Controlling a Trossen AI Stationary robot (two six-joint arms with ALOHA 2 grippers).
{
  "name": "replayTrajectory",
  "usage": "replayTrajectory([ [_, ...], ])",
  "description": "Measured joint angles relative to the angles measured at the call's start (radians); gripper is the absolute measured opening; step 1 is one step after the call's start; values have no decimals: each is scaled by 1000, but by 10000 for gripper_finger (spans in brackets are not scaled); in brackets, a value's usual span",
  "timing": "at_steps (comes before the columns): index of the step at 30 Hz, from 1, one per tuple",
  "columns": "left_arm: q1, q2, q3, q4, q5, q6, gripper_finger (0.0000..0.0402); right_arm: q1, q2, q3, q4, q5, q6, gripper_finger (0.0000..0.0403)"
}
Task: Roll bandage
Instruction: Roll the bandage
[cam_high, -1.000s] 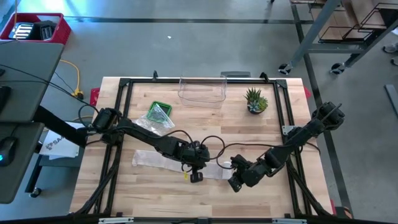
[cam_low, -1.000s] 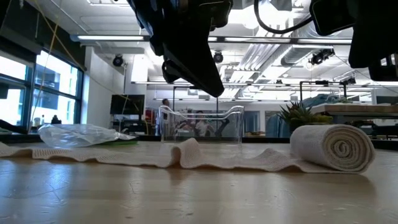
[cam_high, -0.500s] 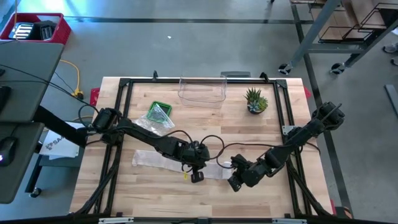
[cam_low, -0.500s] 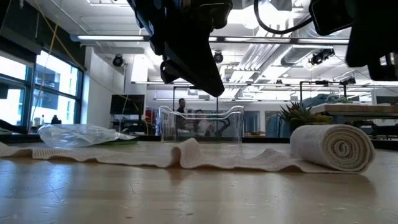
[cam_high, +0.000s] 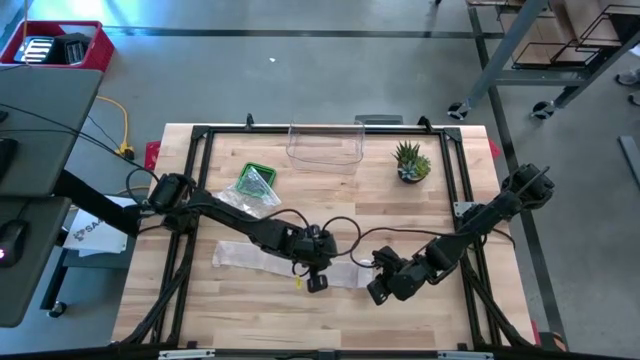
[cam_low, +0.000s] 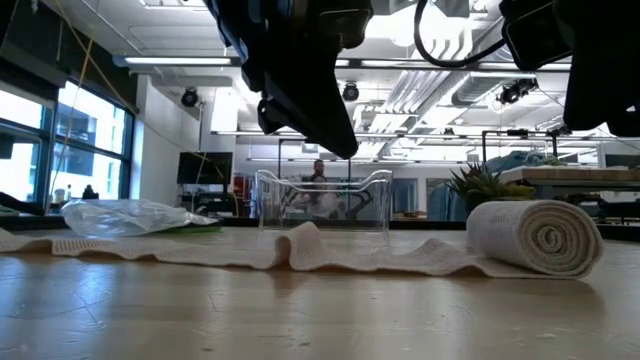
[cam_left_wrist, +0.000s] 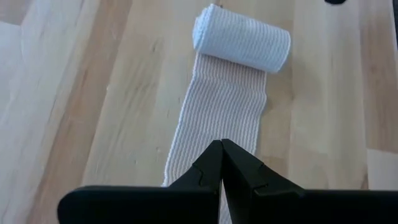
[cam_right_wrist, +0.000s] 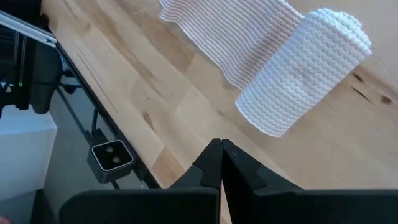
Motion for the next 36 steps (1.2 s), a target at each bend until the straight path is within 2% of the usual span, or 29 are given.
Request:
replayTrajectory([
  [4,0,0,0,-12,4,18,18,0,0,0,0,0,1,0],
  [11,0,0,0,-14,7,17,64,0,0,0,0,0,2,0],
  [15,1,0,0,-11,31,10,73,0,0,0,0,8,24,0],
  [18,1,0,0,-9,31,10,62,0,0,0,0,10,25,0],
  [24,1,0,0,-3,39,7,6,0,0,0,-1,12,18,0],
  [30,1,-4,0,18,3,-4,1,0,0,0,-41,-71,42,0],
  [36,-8,-12,0,9,0,65,1,0,0,0,-70,-108,51,0],
])
